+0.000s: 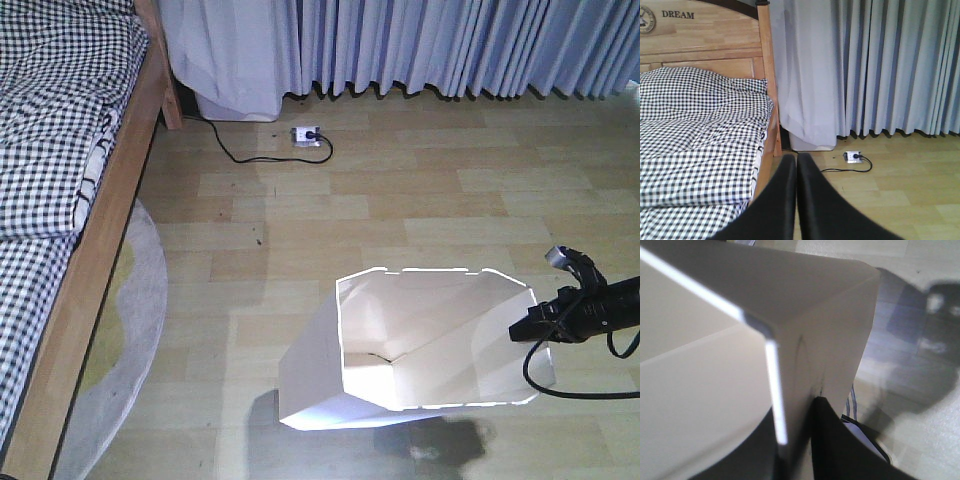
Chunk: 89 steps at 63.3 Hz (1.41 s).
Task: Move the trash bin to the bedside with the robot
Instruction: 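Drive forward carrying the bin toward the bed and curtains, then drive closer to the curtain beside the bed head holding the bin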
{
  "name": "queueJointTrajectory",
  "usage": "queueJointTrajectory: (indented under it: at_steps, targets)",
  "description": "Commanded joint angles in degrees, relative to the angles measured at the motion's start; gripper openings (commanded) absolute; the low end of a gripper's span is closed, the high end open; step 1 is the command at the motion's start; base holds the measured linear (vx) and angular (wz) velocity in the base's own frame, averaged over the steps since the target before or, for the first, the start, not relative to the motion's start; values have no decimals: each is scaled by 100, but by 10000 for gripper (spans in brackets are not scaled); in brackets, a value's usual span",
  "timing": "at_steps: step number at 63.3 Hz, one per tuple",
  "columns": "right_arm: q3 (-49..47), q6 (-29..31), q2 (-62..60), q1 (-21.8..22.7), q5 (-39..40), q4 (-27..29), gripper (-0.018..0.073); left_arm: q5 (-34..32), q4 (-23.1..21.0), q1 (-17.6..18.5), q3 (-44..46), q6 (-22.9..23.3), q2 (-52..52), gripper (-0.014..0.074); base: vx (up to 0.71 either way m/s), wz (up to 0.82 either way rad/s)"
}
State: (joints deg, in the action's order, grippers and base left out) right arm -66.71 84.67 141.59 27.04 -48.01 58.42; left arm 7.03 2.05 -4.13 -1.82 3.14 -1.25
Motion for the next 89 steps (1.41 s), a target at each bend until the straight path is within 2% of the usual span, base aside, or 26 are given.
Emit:
queueJointTrajectory:
  at_steps: [1, 89]
  targets:
    - [-42, -3, -428, 1, -1418, 514, -5, -415, -12, 18, 138, 25, -31, -6, 25, 0]
    - [-42, -3, -428, 1, -1416, 514, -5, -415, -12, 18, 138, 25, -31, -6, 26, 0]
